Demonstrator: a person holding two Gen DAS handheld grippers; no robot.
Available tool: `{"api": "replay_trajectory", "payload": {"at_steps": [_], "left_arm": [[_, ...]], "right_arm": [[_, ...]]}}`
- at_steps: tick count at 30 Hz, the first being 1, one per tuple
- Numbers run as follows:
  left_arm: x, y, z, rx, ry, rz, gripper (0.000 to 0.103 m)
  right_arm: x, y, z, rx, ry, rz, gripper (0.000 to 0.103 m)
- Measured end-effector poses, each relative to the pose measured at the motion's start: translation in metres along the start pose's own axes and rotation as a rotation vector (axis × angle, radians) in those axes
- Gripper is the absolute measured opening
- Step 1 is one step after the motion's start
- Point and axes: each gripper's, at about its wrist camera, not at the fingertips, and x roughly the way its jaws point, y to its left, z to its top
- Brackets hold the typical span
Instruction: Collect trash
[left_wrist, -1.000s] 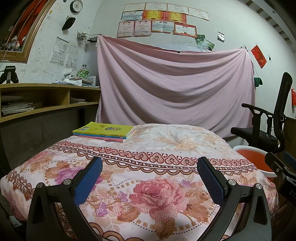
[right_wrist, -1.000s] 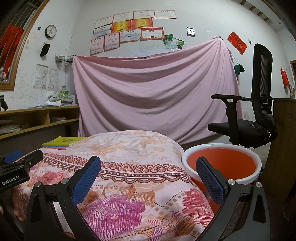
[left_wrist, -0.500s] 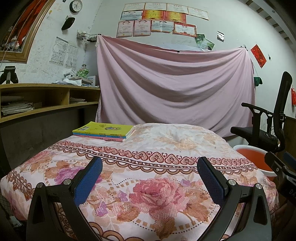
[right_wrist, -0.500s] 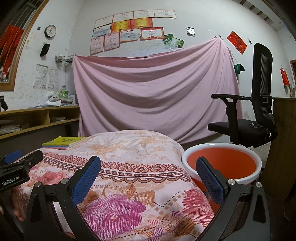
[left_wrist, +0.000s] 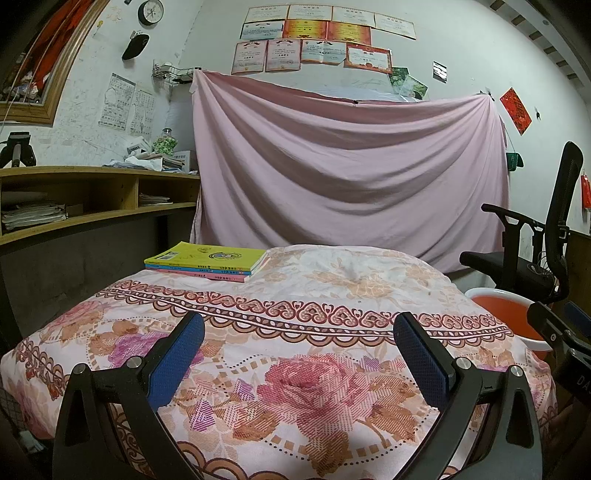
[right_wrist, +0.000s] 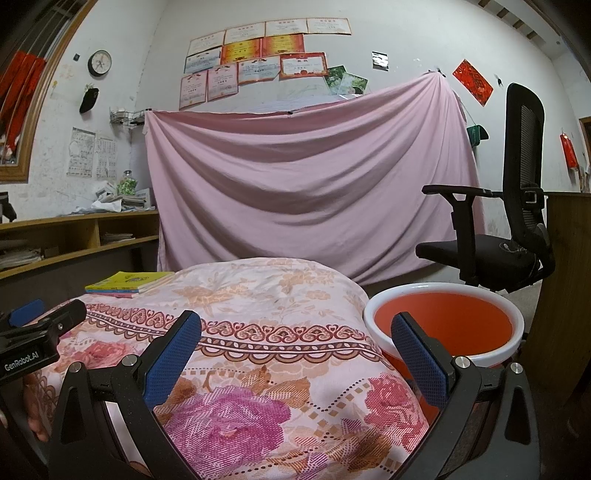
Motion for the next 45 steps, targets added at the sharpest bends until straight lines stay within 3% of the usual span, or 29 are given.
{"api": "replay_trajectory", "payload": {"at_steps": [45], "left_arm": [[0.0036,0.0021,-0.0006,0.023,0.031,0.006,0.1]], "right_arm": [[-0.0007,0.0025,-0.0004,0.003,0.006,0.0,0.103]]}}
